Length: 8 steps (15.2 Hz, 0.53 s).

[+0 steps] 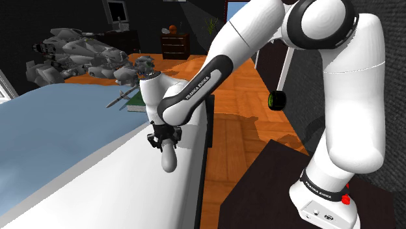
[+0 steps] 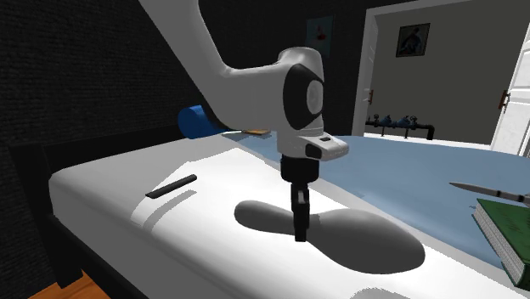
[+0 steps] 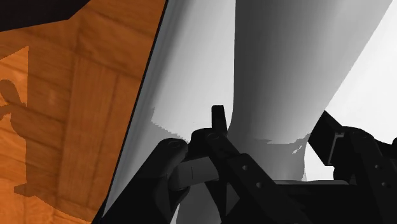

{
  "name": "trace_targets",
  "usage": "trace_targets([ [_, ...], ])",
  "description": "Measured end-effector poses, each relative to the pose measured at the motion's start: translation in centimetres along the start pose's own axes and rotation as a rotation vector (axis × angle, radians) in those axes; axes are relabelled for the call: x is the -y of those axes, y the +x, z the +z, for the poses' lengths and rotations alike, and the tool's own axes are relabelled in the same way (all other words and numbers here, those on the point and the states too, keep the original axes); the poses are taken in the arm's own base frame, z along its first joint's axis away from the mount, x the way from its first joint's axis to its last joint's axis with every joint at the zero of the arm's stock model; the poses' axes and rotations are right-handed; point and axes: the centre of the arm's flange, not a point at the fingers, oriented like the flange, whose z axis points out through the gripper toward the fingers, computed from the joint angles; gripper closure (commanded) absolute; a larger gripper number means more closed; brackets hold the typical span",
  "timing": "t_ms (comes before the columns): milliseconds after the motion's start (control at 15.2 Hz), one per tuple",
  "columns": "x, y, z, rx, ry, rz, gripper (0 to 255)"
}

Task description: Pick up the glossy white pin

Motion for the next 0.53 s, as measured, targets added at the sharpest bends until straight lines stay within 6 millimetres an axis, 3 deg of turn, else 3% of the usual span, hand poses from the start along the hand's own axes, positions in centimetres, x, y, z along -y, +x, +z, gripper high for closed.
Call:
trace_targets([
  [528, -0.3, 0.1, -4.0, 0.001, -0.001, -0.001, 255],
])
